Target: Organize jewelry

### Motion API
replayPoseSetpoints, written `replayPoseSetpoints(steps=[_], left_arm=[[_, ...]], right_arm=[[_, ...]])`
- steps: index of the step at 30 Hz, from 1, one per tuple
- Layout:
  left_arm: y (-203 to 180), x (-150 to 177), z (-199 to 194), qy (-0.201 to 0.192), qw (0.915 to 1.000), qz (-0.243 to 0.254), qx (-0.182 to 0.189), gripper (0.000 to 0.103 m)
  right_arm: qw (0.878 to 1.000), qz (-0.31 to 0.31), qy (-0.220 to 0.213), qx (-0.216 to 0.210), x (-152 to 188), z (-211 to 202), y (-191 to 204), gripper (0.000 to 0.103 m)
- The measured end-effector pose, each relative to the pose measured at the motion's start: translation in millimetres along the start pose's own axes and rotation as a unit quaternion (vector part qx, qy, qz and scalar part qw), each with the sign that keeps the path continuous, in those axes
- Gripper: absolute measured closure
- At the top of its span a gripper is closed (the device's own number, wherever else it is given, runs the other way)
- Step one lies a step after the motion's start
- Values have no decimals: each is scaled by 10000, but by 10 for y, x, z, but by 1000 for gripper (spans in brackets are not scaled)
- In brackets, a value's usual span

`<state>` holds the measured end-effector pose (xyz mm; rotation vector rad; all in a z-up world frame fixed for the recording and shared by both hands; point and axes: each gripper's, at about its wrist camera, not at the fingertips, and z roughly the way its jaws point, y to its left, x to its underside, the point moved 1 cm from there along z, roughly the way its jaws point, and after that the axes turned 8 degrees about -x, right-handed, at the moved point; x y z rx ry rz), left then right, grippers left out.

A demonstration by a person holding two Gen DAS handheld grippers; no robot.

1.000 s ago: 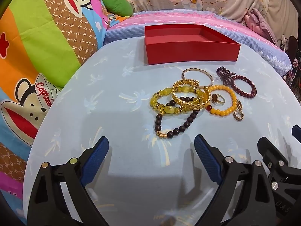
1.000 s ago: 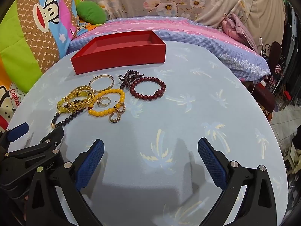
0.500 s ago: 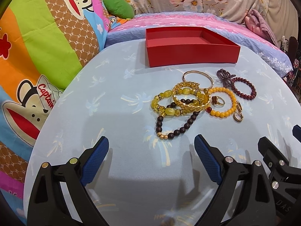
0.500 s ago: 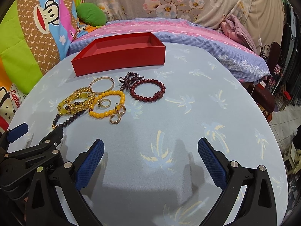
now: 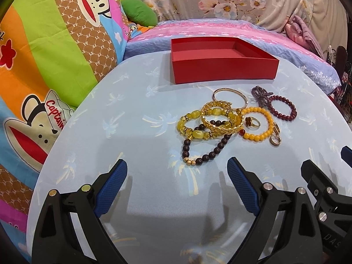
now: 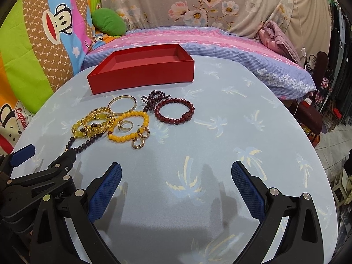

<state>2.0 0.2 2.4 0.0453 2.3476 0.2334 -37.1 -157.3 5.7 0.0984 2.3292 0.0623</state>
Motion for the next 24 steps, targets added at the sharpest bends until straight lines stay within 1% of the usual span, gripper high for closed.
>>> replayPoseSetpoints(steps=[11, 24], left_arm=[[15, 20, -19, -50, 10000, -41, 22, 15], [-11, 29, -9, -1, 10000, -12, 1, 15]], right_arm=[[9999, -59, -104, 54, 14, -27, 18, 7], [10000, -44, -22, 60, 14, -29, -9, 7]])
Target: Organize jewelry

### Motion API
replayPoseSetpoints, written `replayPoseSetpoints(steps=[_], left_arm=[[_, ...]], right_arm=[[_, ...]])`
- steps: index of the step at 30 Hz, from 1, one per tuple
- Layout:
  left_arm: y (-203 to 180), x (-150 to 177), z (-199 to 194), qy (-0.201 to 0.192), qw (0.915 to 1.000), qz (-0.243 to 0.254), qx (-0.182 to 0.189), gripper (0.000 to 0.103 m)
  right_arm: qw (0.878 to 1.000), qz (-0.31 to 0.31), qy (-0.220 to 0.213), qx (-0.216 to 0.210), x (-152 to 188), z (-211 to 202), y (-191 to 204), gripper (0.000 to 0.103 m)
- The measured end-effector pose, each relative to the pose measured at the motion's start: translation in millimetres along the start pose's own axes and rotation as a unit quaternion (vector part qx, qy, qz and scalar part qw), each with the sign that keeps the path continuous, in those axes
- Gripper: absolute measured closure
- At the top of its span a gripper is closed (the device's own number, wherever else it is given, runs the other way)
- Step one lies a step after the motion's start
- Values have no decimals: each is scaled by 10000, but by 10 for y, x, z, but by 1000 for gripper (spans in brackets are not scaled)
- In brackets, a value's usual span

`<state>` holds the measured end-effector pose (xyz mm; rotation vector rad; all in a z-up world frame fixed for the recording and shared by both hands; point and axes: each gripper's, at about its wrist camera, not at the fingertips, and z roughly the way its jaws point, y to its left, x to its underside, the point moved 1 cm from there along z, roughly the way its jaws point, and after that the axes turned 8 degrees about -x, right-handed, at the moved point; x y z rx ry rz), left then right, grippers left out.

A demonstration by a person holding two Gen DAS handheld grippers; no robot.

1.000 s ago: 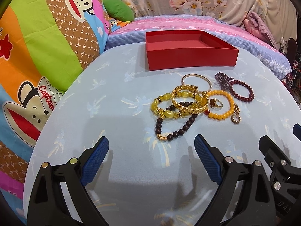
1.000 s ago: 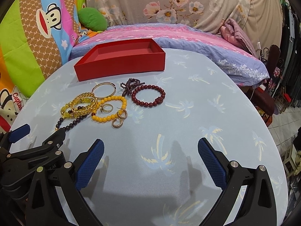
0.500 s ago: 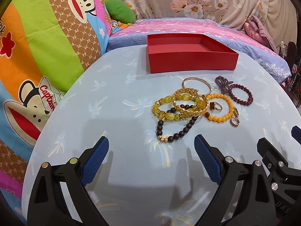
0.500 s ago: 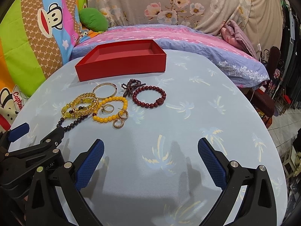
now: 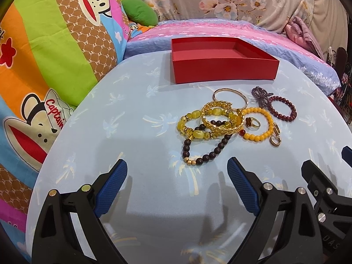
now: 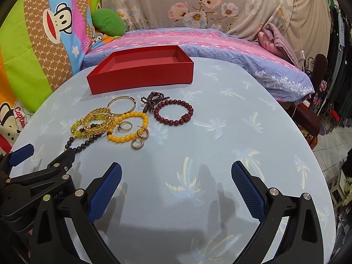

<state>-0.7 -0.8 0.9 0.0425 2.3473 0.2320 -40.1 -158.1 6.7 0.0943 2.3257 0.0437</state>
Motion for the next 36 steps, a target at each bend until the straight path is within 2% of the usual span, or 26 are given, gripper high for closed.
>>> replayPoseSetpoints(steps=[29, 36], left_arm=[[11, 8, -20, -48, 10000, -33, 15, 15], [175, 4, -8, 177, 9994, -237, 180, 13]], right_arm=[[10000, 33, -10, -9, -14, -9, 15, 7], [9999, 99, 13, 34, -105, -38, -90, 7]])
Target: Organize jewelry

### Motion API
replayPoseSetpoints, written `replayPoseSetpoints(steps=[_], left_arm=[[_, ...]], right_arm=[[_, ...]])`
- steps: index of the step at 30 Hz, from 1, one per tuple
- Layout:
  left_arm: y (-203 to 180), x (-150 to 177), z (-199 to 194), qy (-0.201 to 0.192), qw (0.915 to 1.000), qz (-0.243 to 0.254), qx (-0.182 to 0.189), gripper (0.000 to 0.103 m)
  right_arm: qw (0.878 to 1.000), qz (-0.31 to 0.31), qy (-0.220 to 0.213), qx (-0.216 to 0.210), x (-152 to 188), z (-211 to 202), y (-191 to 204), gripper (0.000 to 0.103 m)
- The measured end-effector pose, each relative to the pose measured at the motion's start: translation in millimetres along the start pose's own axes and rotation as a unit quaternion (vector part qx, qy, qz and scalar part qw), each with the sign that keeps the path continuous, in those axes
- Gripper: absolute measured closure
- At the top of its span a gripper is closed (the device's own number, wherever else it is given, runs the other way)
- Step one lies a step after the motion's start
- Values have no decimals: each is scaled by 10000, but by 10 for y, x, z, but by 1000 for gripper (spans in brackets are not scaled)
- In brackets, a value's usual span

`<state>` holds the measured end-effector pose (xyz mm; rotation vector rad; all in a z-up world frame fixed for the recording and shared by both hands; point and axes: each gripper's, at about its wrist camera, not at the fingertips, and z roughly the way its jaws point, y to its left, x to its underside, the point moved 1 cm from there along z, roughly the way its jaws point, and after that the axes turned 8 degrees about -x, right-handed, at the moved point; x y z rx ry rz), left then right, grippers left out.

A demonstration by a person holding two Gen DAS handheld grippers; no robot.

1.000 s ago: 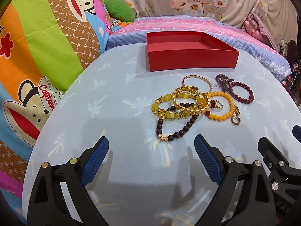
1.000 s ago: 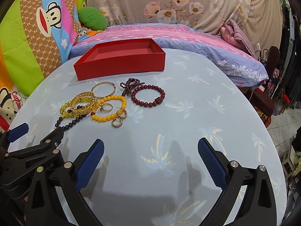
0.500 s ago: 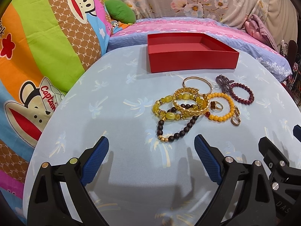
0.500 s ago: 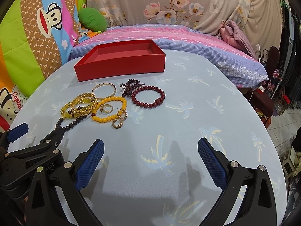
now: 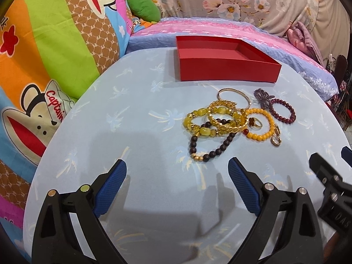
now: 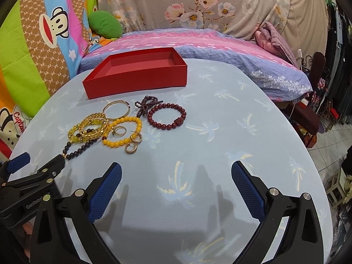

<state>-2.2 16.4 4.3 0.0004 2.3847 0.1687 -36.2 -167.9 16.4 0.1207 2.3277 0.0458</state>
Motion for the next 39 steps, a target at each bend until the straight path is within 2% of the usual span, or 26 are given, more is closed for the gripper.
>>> replayPoseSetpoints(steps=[8, 14, 17, 19, 24, 26, 28, 30, 32, 39], left_arm=[[152, -99, 125, 167, 9998, -79, 107, 13], [47, -190, 331, 314, 9994, 72, 140, 16], [-1, -220, 426, 378, 9989, 86, 251, 24], [-32, -252, 484, 440, 9984, 143, 322, 37], [-81, -283, 499, 373, 9982, 302, 354, 50], [-98, -278, 479, 346, 9979, 377, 394, 60], [-105, -280, 461, 353, 9975, 418, 457, 82], [-95, -294, 458, 422, 9963, 410, 625, 95], [-65, -313, 455, 501, 9953, 324, 766, 95], [-30, -349, 393, 528, 9942, 257, 902, 95]], right_arm=[[9998, 144, 100, 30, -172, 148, -140, 7], [9997, 168, 176, 20, -303, 311, -197, 7], [9996, 170, 215, 29, -372, 398, -220, 7], [9996, 182, 229, 34, -418, 444, -245, 7], [9994, 210, 292, 28, -504, 555, -301, 7], [9992, 213, 325, 9, -535, 603, -305, 7], [9992, 207, 350, -8, -565, 656, -301, 7], [9991, 188, 385, -19, -601, 716, -288, 8], [9990, 148, 430, -9, -641, 788, -270, 12], [9976, 176, 666, 77, -732, 1062, -284, 35]])
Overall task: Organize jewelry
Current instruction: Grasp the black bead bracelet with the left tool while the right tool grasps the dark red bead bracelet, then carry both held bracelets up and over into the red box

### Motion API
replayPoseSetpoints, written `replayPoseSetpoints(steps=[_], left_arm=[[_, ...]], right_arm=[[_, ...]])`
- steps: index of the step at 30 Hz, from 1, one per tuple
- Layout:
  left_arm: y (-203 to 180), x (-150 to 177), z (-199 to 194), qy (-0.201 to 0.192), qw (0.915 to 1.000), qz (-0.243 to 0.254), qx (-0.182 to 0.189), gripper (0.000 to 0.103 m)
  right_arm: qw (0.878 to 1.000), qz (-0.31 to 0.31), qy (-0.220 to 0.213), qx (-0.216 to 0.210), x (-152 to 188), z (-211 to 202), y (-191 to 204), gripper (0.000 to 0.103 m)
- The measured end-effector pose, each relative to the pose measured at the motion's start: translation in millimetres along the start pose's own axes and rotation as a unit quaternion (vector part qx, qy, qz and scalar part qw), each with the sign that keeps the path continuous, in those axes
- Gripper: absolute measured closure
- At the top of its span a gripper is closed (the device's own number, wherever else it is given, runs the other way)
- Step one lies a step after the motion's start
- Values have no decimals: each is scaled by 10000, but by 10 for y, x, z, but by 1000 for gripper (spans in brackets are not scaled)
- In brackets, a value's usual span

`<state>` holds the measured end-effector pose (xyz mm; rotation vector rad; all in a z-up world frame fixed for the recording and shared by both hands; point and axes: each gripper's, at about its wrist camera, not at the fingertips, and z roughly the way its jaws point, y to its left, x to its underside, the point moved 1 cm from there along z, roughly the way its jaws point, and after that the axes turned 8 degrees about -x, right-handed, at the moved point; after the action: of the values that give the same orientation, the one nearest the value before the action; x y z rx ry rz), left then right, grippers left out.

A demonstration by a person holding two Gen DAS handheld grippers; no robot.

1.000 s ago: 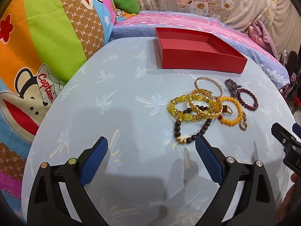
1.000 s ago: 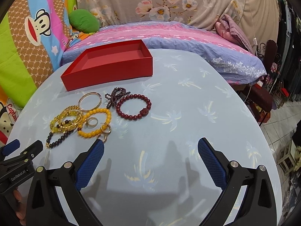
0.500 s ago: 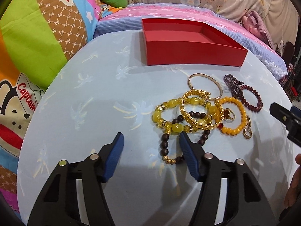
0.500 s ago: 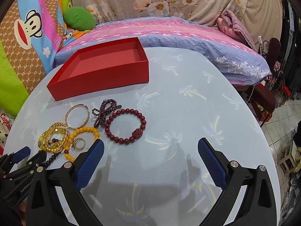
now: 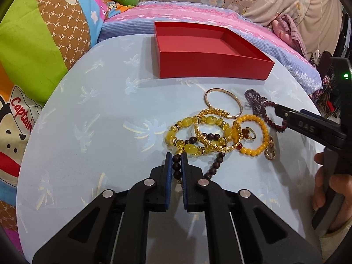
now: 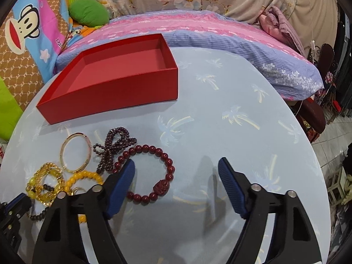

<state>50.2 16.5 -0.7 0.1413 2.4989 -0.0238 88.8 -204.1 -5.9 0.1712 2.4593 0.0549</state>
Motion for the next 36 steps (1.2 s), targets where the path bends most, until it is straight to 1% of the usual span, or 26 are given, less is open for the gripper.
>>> replayPoseSetpoints(steps=[1, 2, 3, 4, 5, 7, 8, 10, 11, 13, 14, 22, 26, 31, 32, 33, 36], left_arm=[[0, -1, 2, 24, 10000, 5, 10, 95], [1, 1, 6, 49, 10000, 2, 24, 95], [4, 5, 9, 72, 10000, -3, 32, 95], [5, 10, 7, 88, 10000, -4, 37, 95], [7, 17, 5, 105, 9999, -4, 47, 95], [9, 28, -8, 136, 9999, -8, 88, 95], [10, 32, -21, 146, 9998, -6, 115, 95], [8, 42, -59, 167, 9997, 2, 169, 95], [6, 46, -89, 177, 9996, 5, 210, 95], [1, 53, -156, 159, 9995, 13, 256, 95], [1, 55, -199, 145, 9995, 20, 296, 95], [-11, -32, -576, -100, 9985, 81, 525, 96], [-34, -162, -805, -364, 9971, 121, 653, 96], [-67, -377, -988, -616, 9951, 189, 756, 96], [-74, -429, -1015, -675, 9946, 210, 757, 96], [-82, -490, -1037, -740, 9942, 220, 744, 96], [-98, -705, -1041, -842, 9932, 212, 777, 96]], right_arm=[[10000, 6, 58, 5, 1, 39, -3, 40], [9999, 14, 107, 8, -1, 68, -10, 42], [10000, 16, 86, -9, 4, 67, -14, 44], [10000, 1, 56, -14, 11, 56, -10, 50], [10000, -29, 46, -23, 22, 52, -1, 53], [9999, -96, 32, -49, 50, 26, 26, 68], [9999, -120, 42, -70, 59, 14, 37, 72], [9998, -127, 71, -130, 87, -23, 52, 90], [9998, -108, 88, -145, 104, -41, 52, 92], [9997, -51, 108, -204, 140, -94, 39, 94], [9996, -22, 114, -258, 161, -130, 29, 96], [9987, 31, -89, -491, 202, -537, 10, 96], [9974, 119, -214, -671, 164, -693, -12, 96], [9957, 122, -381, -837, 58, -856, 17, 96], [9953, 109, -407, -870, 30, -879, 27, 97], [9949, 95, -434, -904, 0, -901, 41, 102], [9934, 49, -541, -1012, -163, -946, 75, 102]])
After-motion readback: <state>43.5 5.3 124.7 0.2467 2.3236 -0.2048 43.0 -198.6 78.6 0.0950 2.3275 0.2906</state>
